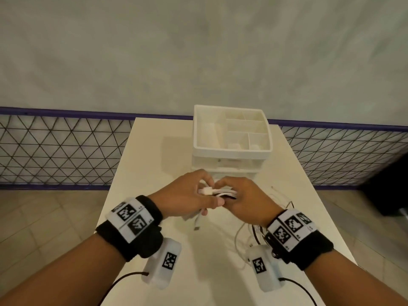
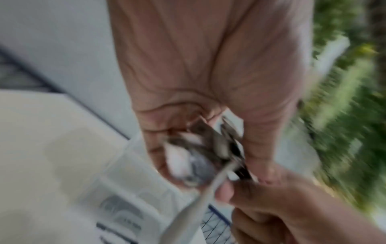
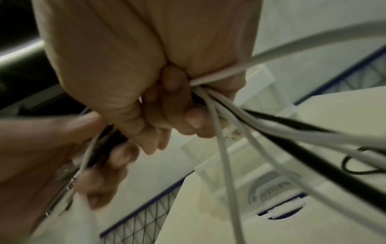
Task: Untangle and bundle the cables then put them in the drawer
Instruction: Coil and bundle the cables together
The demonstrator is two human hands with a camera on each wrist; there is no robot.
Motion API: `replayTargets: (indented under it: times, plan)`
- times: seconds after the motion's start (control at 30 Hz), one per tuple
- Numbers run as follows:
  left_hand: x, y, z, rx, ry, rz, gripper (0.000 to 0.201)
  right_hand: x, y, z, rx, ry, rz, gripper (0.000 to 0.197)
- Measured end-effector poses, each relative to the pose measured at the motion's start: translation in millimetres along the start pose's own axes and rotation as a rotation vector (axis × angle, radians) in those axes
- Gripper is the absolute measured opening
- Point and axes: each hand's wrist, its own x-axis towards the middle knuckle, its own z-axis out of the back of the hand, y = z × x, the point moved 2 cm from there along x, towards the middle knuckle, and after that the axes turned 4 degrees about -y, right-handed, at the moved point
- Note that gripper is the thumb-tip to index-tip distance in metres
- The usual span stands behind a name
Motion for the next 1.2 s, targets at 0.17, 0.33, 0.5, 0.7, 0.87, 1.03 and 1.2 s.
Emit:
replayTargets:
  times: [0.17, 0.33, 0.5, 0.7, 0.87, 1.03, 1.2]
  plan:
    - [-16, 28, -10, -0.685, 0.103, 0.093, 0.042, -8, -6, 5, 0.293, -0.084, -0.068, 0.013]
    - [-19, 31, -23, -1.054, 0.141, 0.24, 0.074, -11, -5, 8, 0.597, -0.136, -0.12, 0.016]
    - [-10, 19, -15, -1.001, -0.016, 0.241, 0.062, -19, -4, 18, 0.739, -0.032, -0.106, 0.019]
    - [-2, 1, -16, -0.633, -0.249, 0.204, 0.029, -19, -2, 8, 0.51, -0.092, -0.073, 0.053]
    - [2, 6, -14, -0.467, -0.256, 0.243, 0.029, -24, -1, 4, 0.485, -0.02, -0.039, 0.025]
    - [-6, 8, -16, -0.974, -0.092, 0.231, 0.046, -22, -6, 0, 0.615, -0.12, -0.091, 0.023]
    - [-9, 11, -22, -0.576, -0.103, 0.129, 0.033, -21, -7, -5, 0.551, -0.116, -0.078, 0.021]
